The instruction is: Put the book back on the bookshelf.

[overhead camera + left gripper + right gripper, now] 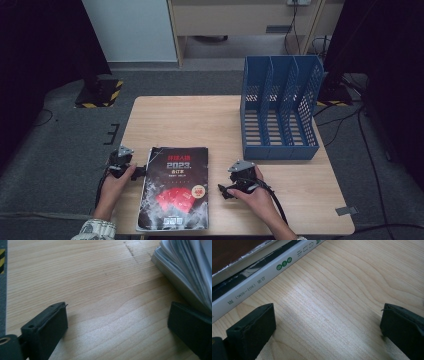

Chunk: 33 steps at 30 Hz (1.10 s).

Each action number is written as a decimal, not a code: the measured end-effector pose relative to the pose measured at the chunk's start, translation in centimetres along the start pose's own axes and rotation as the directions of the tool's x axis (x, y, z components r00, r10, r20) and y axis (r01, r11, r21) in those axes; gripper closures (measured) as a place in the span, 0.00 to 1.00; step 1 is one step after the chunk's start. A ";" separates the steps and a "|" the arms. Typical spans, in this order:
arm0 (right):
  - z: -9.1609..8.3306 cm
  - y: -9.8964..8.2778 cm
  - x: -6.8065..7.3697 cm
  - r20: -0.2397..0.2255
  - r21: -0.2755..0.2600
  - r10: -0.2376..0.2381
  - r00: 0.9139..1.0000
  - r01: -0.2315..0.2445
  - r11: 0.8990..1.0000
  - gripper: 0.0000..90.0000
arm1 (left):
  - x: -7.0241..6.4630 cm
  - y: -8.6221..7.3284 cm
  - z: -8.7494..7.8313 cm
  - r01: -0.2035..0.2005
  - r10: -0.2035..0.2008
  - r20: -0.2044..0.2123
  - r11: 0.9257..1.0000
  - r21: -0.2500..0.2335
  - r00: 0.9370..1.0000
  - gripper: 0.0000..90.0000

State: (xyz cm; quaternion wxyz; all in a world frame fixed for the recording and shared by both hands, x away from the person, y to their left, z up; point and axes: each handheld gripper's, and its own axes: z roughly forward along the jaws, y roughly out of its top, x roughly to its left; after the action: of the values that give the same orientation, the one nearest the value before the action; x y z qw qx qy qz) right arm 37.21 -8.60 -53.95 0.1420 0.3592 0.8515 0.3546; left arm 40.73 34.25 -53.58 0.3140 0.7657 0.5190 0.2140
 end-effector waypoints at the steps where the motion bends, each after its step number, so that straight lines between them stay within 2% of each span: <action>1: 0.0 0.0 0.0 0.001 -0.002 0.000 1.000 0.000 1.000 0.01 | 0.2 -0.1 -0.2 0.014 -0.014 -0.004 1.000 -0.006 1.000 0.05; 4: 0.0 0.0 0.0 -0.003 0.001 -0.001 1.000 0.001 1.000 0.01 | 0.7 -0.1 -1.4 0.054 -0.055 -0.017 0.997 -0.051 0.998 0.07; 6: 0.0 0.0 0.0 -0.001 0.001 -0.002 1.000 0.002 1.000 0.01 | 0.6 -0.2 -2.3 0.098 -0.099 -0.005 0.991 -0.087 0.995 0.10; 8: 0.0 0.0 0.0 0.000 0.002 0.000 1.000 0.000 1.000 0.01 | 0.2 -0.2 -3.3 0.100 -0.099 0.015 0.989 -0.110 0.995 0.10; 11: -0.1 0.0 0.0 -0.001 0.004 0.005 1.000 -0.005 1.000 0.03 | -0.5 -0.3 -5.1 0.099 -0.097 0.017 0.983 -0.155 0.995 0.12; 12: -0.2 0.1 0.0 -0.006 0.006 0.004 1.000 -0.004 1.000 0.05 | -0.6 -0.4 -5.7 0.107 -0.105 0.023 0.979 -0.173 0.994 0.14; 13: -0.3 0.2 0.0 -0.015 -0.002 0.005 1.000 -0.005 1.000 0.09 | -0.7 -0.7 -6.3 0.115 -0.111 0.033 0.976 -0.185 0.993 0.22; 14: -0.5 0.4 -0.1 -0.030 -0.020 0.004 1.000 -0.005 1.000 0.12 | -0.8 -0.9 -6.7 0.124 -0.119 0.040 0.975 -0.184 0.992 0.30; 17: -1.9 1.3 0.1 -0.019 -0.122 0.005 1.000 -0.007 0.993 0.14 | -1.3 -1.6 -7.9 0.131 -0.124 0.052 0.972 -0.192 0.991 0.33; 19: -2.5 1.7 0.2 -0.009 -0.166 -0.010 1.000 0.008 0.986 0.17 | -1.6 -1.6 -8.2 0.145 -0.138 0.047 0.969 -0.200 0.989 0.33; 22: -2.7 1.7 0.3 -0.007 -0.188 0.006 1.000 -0.007 0.982 0.19 | -1.9 -1.4 -7.9 0.163 -0.155 0.056 0.968 -0.190 0.986 0.33; 23: -2.7 1.7 0.4 -0.001 -0.192 -0.001 1.000 0.001 0.981 0.20 | -2.1 -1.2 -7.9 0.165 -0.157 0.056 0.969 -0.186 0.986 0.33; 25: -2.8 1.8 0.4 0.013 -0.201 -0.002 1.000 0.005 0.980 0.26 | -2.7 -0.8 -8.2 0.145 -0.136 0.056 0.970 -0.193 0.989 0.33; 27: -3.1 2.0 0.5 0.007 -0.211 0.002 1.000 0.000 0.977 0.27 | -3.1 -0.6 -8.4 0.138 -0.129 0.058 0.969 -0.203 0.990 0.34; 28: -3.4 2.1 0.6 0.013 -0.216 0.001 1.000 0.001 0.976 0.30 | -4.0 -0.4 -8.9 0.119 -0.108 0.063 0.966 -0.228 0.992 0.37; 30: -4.0 2.3 0.7 0.037 -0.236 -0.002 0.999 0.010 0.972 0.36 | -5.1 -0.3 -9.0 0.093 -0.081 0.064 0.969 -0.230 0.995 0.42; 32: -4.4 2.7 0.8 0.030 -0.255 0.006 1.000 0.002 0.967 0.41 | -6.2 -0.1 -8.9 0.048 -0.035 0.064 0.975 -0.216 0.997 0.45; 33: -4.5 2.9 0.9 0.025 -0.260 0.010 1.000 -0.003 0.966 0.42 | -6.8 0.0 -8.8 0.028 -0.015 0.060 0.975 -0.220 0.998 0.46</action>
State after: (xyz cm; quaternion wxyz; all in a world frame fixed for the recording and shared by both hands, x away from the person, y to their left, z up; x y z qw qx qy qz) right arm 35.82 -8.76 -48.72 0.1979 0.3449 0.7945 0.4590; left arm 32.51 30.23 -47.36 0.4141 0.7264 0.4909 0.2446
